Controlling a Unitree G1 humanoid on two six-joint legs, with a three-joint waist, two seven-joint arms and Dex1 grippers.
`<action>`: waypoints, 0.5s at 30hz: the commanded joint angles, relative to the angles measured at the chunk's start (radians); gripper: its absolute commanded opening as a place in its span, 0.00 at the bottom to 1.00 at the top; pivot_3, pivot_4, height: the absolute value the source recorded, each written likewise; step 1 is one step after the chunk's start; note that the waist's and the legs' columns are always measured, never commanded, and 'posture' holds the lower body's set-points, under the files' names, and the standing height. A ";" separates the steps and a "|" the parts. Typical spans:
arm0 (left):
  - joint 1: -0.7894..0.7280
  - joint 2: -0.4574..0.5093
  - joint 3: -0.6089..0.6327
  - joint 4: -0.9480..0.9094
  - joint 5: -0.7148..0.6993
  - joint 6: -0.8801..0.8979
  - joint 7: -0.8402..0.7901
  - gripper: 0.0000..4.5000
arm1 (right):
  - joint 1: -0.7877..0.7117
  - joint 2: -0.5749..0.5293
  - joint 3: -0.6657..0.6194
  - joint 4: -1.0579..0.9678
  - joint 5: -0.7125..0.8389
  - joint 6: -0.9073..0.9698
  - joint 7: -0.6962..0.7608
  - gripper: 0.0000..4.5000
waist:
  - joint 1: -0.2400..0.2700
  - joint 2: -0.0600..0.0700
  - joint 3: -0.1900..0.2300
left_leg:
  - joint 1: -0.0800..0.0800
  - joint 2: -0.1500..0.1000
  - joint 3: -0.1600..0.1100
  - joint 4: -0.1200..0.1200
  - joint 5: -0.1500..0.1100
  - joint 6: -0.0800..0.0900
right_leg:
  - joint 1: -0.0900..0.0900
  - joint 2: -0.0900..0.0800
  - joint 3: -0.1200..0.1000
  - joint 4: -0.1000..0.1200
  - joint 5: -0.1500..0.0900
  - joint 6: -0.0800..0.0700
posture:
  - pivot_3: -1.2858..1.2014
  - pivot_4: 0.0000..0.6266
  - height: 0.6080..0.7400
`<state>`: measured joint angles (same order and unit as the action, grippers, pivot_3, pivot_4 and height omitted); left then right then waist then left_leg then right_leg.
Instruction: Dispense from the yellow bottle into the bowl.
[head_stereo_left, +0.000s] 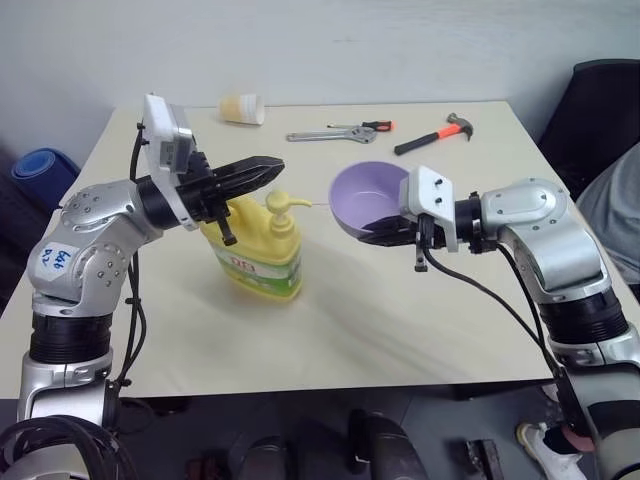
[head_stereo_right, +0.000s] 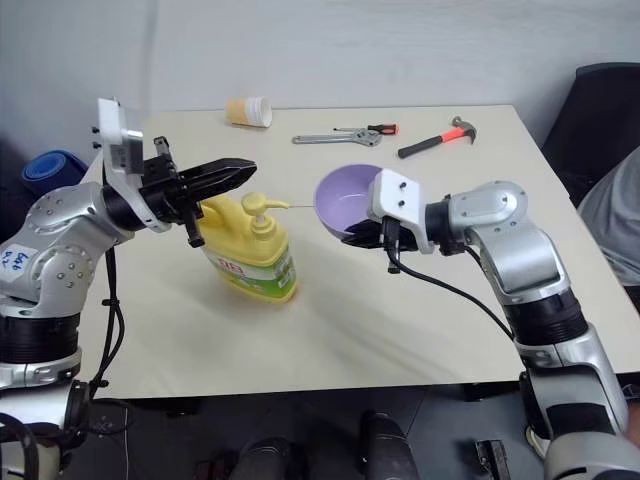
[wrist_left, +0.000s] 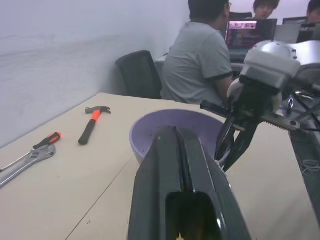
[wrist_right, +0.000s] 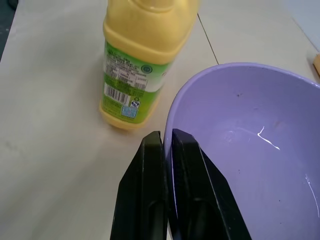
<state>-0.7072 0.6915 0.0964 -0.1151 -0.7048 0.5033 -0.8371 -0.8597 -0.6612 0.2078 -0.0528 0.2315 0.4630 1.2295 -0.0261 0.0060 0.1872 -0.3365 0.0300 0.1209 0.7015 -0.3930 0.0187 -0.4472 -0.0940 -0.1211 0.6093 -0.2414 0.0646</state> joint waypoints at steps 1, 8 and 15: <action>-0.026 -0.003 0.004 -0.014 0.009 0.005 -0.021 0.01 | -0.038 0.013 0.000 -0.046 0.043 0.012 0.031 0.00 | 0.000 0.000 0.000 | 0.000 0.000 0.000 0.000 0.000 0.000 | 0.000 0.000 0.000 0.000 0.000 0.000 | 0.52 0.24 1.00; -0.014 -0.007 -0.023 -0.034 0.047 0.024 -0.036 0.01 | -0.086 0.042 0.012 -0.045 0.061 0.045 0.034 0.00 | 0.000 0.000 0.000 | 0.000 0.000 0.000 0.000 0.000 0.000 | 0.000 -0.001 0.000 0.001 0.000 0.000 | 0.52 0.24 1.00; 0.001 -0.011 -0.045 -0.030 0.101 0.054 -0.004 0.01 | -0.110 0.046 0.018 -0.072 0.092 0.108 0.048 0.00 | 0.001 0.000 0.000 | 0.000 0.000 -0.001 0.000 0.000 0.000 | 0.000 -0.001 0.000 0.001 0.000 0.000 | 0.52 0.24 1.00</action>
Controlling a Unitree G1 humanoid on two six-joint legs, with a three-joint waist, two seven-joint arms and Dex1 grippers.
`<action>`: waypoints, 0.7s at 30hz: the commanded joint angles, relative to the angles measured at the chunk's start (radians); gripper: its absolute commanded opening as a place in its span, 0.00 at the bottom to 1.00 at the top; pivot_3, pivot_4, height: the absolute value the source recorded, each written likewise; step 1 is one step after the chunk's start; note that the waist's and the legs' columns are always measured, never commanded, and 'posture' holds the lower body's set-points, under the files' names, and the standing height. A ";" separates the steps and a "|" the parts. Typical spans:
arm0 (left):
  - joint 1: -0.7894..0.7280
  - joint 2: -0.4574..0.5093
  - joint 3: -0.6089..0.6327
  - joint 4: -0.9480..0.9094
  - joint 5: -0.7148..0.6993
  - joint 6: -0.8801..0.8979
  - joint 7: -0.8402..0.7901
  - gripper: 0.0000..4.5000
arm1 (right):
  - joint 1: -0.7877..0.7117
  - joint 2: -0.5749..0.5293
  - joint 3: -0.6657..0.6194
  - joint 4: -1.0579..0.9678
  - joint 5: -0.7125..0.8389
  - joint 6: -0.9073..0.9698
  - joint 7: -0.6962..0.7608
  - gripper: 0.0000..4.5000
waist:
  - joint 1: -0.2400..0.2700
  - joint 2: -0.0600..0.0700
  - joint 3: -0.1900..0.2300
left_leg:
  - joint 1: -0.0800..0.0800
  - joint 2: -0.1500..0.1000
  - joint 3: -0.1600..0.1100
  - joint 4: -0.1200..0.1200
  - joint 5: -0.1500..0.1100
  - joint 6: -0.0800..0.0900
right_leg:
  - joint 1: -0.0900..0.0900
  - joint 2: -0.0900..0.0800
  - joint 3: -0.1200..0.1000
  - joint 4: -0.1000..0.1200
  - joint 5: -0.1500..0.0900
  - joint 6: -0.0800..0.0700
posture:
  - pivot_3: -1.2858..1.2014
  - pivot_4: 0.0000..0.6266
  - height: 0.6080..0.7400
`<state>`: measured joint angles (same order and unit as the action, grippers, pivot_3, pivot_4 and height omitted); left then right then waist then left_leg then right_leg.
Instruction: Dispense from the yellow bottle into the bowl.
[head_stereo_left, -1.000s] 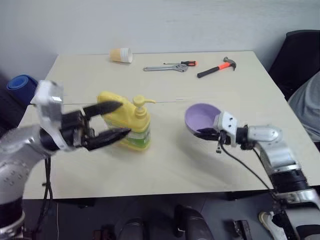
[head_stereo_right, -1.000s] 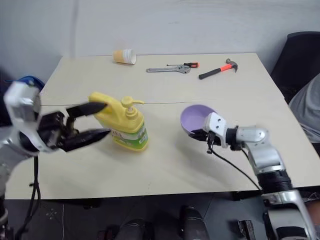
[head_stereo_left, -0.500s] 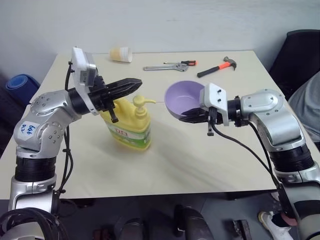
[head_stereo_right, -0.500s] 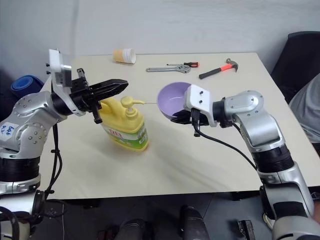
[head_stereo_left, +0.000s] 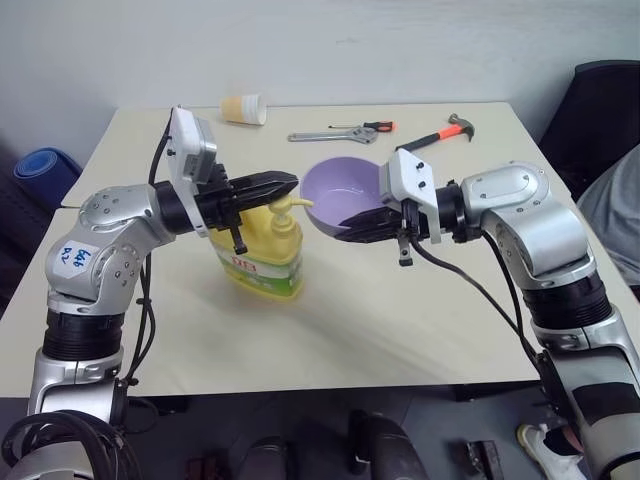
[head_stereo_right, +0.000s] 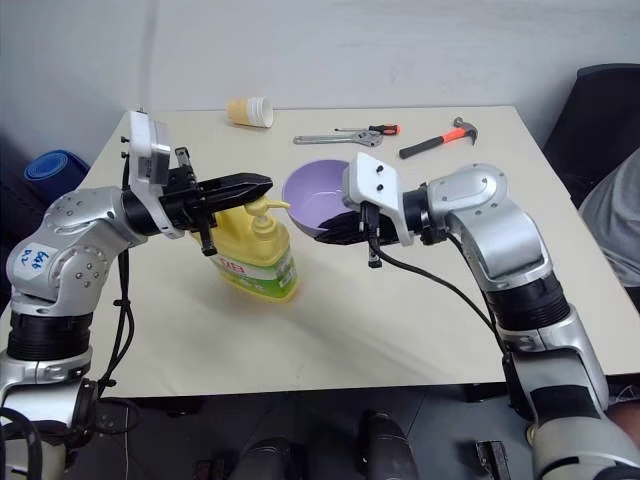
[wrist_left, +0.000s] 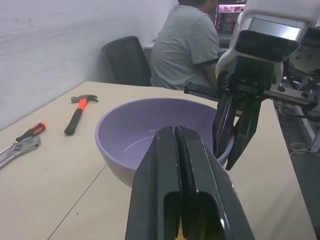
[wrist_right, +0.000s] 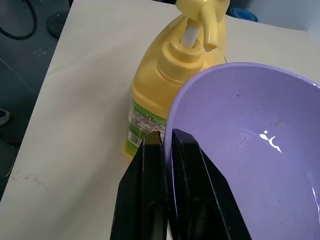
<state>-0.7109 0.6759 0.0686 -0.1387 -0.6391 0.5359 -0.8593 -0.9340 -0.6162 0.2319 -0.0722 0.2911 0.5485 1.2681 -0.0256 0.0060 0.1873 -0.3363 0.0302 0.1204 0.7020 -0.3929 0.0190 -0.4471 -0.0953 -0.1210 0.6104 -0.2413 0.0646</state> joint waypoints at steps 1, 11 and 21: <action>0.009 0.000 -0.026 -0.009 0.043 0.030 0.025 0.01 | -0.033 -0.004 -0.002 -0.063 0.038 0.036 0.016 0.00 | 0.000 0.000 0.000 | 0.000 0.000 0.000 0.000 0.000 0.000 | 0.000 0.000 0.000 0.000 0.000 0.000 | 0.52 0.24 1.00; 0.048 0.026 -0.085 -0.018 0.088 0.101 0.037 0.01 | -0.041 0.001 -0.002 -0.070 0.039 0.054 -0.001 0.00 | 0.000 0.000 0.000 | 0.001 0.000 0.000 0.001 0.000 0.000 | 0.001 -0.001 0.001 0.001 0.000 0.000 | 0.52 0.24 1.00; 0.084 0.015 -0.102 -0.042 0.095 0.158 0.080 0.01 | -0.041 0.003 -0.001 -0.077 0.043 0.059 -0.011 0.00 | 0.001 0.000 -0.004 | 0.003 0.000 0.000 0.001 0.000 0.000 | 0.002 -0.001 0.005 0.002 0.000 0.000 | 0.52 0.24 1.00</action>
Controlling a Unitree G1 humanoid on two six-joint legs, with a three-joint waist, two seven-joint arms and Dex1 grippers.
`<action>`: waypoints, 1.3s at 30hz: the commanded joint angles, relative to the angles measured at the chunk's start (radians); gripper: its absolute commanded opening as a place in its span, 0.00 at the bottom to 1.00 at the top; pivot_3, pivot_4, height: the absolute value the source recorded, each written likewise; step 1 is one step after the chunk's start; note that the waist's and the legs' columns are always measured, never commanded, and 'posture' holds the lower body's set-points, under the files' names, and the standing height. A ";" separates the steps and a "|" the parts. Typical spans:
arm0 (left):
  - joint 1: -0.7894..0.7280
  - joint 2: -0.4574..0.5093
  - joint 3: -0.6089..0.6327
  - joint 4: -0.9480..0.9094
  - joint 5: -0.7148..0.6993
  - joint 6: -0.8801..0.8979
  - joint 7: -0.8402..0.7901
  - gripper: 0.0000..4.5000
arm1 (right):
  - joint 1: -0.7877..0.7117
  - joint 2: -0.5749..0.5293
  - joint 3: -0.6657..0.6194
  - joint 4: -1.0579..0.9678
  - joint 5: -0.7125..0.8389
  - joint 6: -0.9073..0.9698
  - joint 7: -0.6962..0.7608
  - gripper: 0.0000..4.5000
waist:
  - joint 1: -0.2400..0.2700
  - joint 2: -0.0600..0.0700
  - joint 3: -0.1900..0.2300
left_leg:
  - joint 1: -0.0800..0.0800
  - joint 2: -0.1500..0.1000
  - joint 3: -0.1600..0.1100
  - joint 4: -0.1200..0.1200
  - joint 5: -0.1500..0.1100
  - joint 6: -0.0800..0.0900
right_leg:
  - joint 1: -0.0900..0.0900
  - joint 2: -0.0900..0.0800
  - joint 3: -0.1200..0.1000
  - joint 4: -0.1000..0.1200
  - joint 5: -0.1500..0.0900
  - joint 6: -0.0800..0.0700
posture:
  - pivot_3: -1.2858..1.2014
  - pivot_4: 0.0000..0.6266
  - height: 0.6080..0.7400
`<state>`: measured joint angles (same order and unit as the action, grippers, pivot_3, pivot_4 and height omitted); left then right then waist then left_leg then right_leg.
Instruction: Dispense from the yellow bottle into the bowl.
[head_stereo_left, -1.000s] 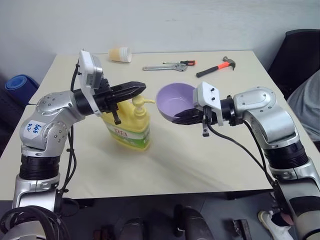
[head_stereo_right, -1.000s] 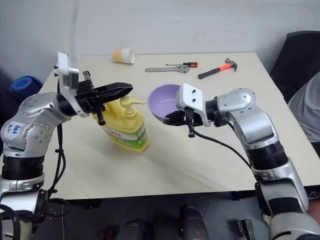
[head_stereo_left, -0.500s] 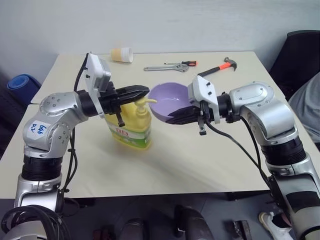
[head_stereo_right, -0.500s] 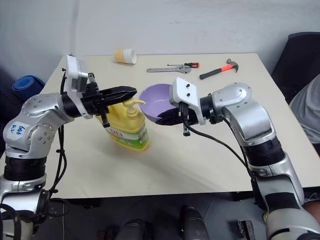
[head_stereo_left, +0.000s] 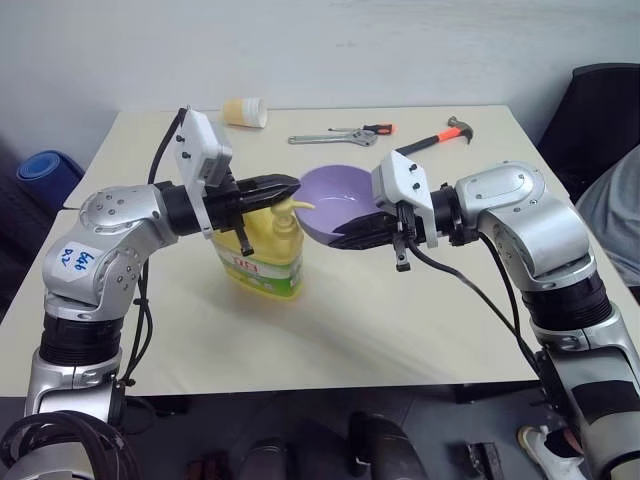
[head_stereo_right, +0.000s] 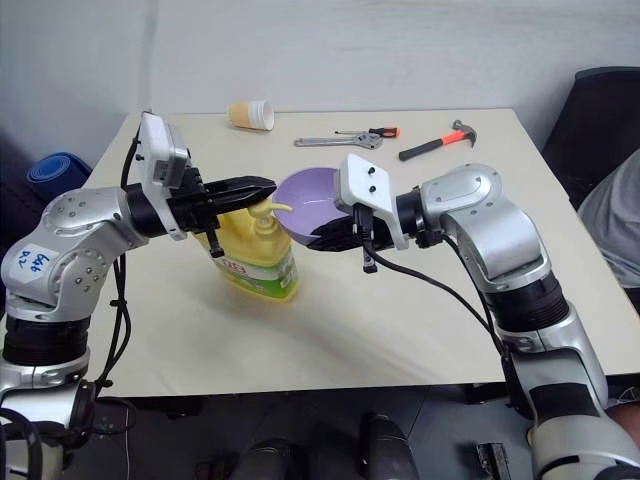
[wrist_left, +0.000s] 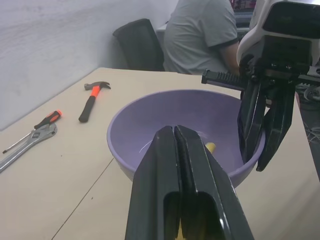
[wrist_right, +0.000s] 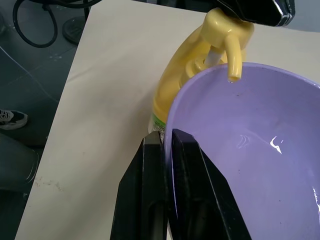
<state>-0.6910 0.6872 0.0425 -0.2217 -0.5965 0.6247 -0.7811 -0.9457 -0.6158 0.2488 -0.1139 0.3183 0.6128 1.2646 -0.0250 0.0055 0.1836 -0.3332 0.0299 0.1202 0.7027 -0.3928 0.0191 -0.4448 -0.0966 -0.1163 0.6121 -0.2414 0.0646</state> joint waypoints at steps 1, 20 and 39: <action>0.066 0.006 -0.080 0.046 0.059 0.065 0.001 0.01 | -0.029 0.003 -0.017 -0.034 0.016 -0.006 -0.008 0.00 | 0.000 0.000 0.000 | 0.000 0.000 0.000 0.000 0.000 0.000 | 0.000 0.000 0.000 0.000 0.000 0.000 | 0.52 0.24 1.00; 0.016 -0.115 0.115 0.092 -0.047 -0.031 0.014 0.01 | 0.038 -0.049 -0.049 0.010 -0.007 -0.069 -0.022 0.00 | 0.002 -0.002 -0.011 | -0.001 0.000 -0.001 0.000 0.000 0.000 | 0.000 0.000 0.002 -0.001 0.000 0.000 | 0.52 0.24 1.00; 0.769 0.026 0.503 0.123 0.008 -0.324 -0.225 0.01 | 0.349 -0.069 -0.144 0.471 -0.151 -0.593 -0.128 0.00 | 0.000 -0.007 -0.005 | -0.002 0.002 0.002 -0.003 -0.001 -0.002 | -0.003 0.000 -0.001 -0.004 -0.001 -0.001 | 0.52 0.24 1.00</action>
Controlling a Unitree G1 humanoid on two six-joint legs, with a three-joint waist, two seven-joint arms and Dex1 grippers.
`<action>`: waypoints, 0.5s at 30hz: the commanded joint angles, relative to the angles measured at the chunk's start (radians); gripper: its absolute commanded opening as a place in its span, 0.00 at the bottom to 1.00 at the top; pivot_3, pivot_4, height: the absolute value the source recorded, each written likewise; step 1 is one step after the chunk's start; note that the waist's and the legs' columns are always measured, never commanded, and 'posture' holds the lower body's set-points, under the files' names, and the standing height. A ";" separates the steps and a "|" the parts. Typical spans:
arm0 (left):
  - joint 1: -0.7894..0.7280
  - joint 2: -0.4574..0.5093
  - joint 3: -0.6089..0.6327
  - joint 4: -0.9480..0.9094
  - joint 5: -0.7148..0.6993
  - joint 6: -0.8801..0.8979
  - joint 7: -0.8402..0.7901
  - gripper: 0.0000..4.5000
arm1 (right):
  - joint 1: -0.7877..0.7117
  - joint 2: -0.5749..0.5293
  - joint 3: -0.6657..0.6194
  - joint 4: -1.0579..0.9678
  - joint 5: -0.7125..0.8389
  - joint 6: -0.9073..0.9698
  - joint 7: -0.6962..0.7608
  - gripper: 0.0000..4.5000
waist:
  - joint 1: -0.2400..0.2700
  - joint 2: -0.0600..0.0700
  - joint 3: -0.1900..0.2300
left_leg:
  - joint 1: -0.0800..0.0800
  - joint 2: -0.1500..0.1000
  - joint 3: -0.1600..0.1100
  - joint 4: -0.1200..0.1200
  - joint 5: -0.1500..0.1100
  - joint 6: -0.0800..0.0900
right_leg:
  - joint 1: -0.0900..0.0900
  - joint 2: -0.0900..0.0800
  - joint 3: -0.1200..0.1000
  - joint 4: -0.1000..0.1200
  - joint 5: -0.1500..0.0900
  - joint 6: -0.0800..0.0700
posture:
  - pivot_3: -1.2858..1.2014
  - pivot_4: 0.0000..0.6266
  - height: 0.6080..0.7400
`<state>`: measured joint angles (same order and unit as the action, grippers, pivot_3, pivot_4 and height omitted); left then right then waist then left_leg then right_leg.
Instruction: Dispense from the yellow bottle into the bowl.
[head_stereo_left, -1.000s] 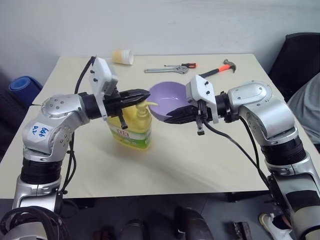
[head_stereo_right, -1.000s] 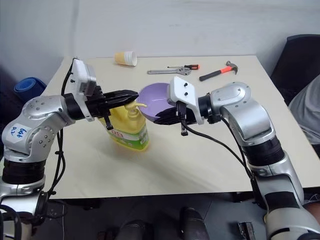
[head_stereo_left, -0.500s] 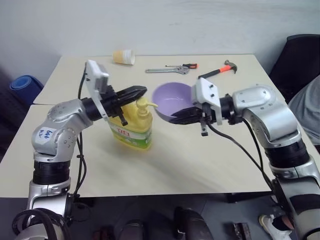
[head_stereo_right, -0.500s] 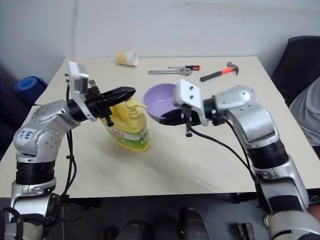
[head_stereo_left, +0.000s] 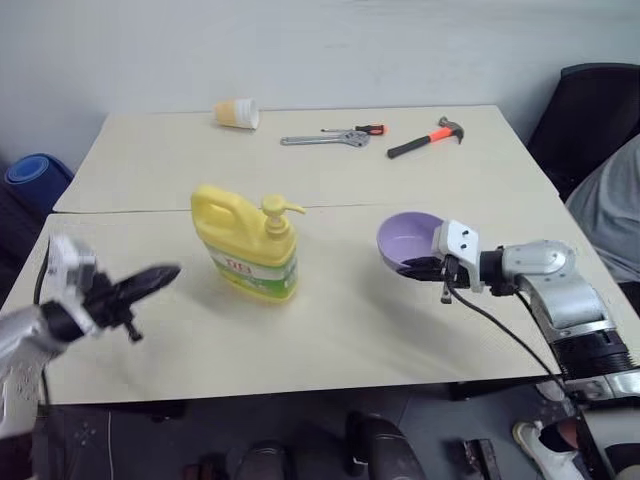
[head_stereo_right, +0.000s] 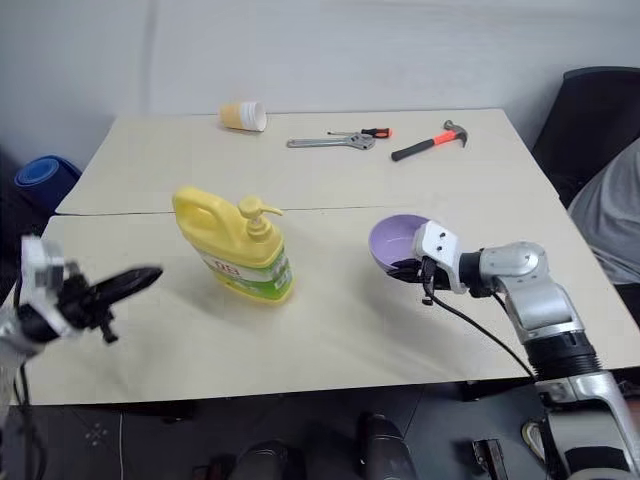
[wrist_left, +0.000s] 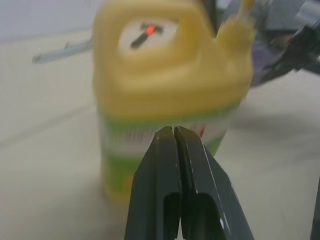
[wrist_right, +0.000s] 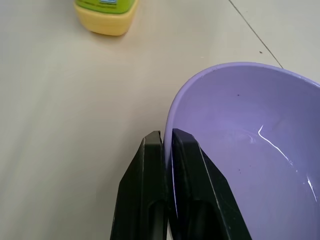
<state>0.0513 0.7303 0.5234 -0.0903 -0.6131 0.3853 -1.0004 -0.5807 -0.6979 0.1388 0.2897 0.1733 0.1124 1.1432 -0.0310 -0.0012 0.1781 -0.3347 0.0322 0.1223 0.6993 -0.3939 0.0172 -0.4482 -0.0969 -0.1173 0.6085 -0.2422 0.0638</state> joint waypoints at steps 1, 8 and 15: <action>0.038 -0.031 0.015 -0.016 0.028 -0.097 0.002 0.01 | -0.016 0.017 -0.035 0.098 -0.006 -0.125 0.002 0.00 | 0.014 -0.001 0.000 | -0.002 -0.001 -0.003 0.000 0.000 0.000 | 0.000 -0.001 0.002 0.000 0.000 0.000 | 0.52 0.24 1.00; 0.116 -0.150 -0.102 -0.185 0.030 -0.089 0.097 0.28 | 0.001 0.076 -0.080 0.294 0.020 -0.295 0.011 0.20 | 0.022 -0.001 0.000 | -0.001 -0.001 -0.003 0.000 0.000 0.001 | 0.001 -0.007 0.004 -0.001 0.000 0.000 | 0.52 0.24 1.00; 0.204 -0.175 -0.140 -0.220 0.107 -0.171 0.128 0.75 | 0.089 0.087 -0.175 0.254 0.090 -0.455 0.019 0.73 | 0.005 0.000 0.000 | 0.000 0.000 -0.003 0.000 0.000 0.001 | 0.001 -0.006 0.004 0.000 0.000 0.000 | 0.52 0.24 1.00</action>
<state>0.2447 0.5636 0.3723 -0.2975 -0.5322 0.2723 -0.8858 -0.5208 -0.6104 0.0028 0.6036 0.2151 -0.3029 1.1493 -0.0264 -0.0017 0.1784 -0.3351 0.0324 0.1192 0.6994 -0.3943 0.0183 -0.4471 -0.1025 -0.1134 0.6083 -0.2422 0.0635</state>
